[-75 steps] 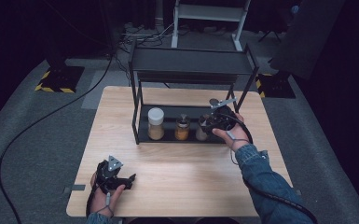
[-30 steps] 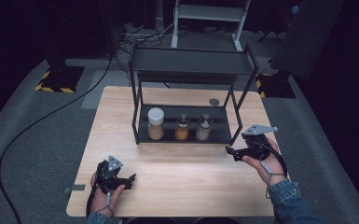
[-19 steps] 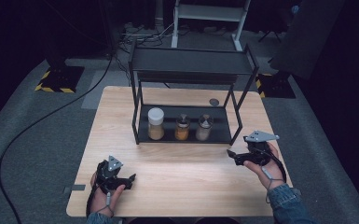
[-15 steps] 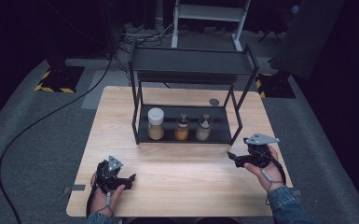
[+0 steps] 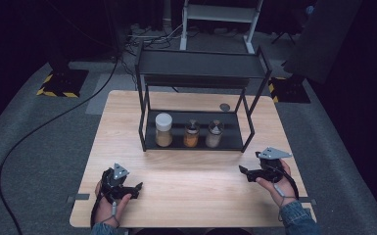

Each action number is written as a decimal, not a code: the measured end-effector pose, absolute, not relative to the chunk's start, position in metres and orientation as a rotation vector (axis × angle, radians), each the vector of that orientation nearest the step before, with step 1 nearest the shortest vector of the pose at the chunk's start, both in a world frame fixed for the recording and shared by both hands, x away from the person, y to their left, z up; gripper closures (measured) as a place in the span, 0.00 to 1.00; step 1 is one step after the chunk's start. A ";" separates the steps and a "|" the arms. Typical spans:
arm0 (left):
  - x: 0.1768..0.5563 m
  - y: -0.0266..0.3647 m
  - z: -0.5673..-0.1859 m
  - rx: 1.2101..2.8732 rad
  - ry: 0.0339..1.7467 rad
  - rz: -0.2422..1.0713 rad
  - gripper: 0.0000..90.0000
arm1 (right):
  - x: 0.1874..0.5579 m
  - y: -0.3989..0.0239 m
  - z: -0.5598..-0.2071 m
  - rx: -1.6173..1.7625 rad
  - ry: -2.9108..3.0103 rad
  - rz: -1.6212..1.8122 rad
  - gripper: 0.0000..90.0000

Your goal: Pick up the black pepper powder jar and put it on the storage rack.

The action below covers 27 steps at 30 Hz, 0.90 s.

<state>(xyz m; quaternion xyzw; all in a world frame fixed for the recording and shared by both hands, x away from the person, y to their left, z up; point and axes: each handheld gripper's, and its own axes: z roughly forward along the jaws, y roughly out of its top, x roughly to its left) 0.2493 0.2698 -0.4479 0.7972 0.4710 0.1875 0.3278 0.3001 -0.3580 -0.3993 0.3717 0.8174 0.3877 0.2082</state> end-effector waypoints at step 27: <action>0.249 0.270 -0.448 2.087 1.233 0.491 0.06 | 0.289 -0.357 -0.430 1.053 2.330 1.026 0.09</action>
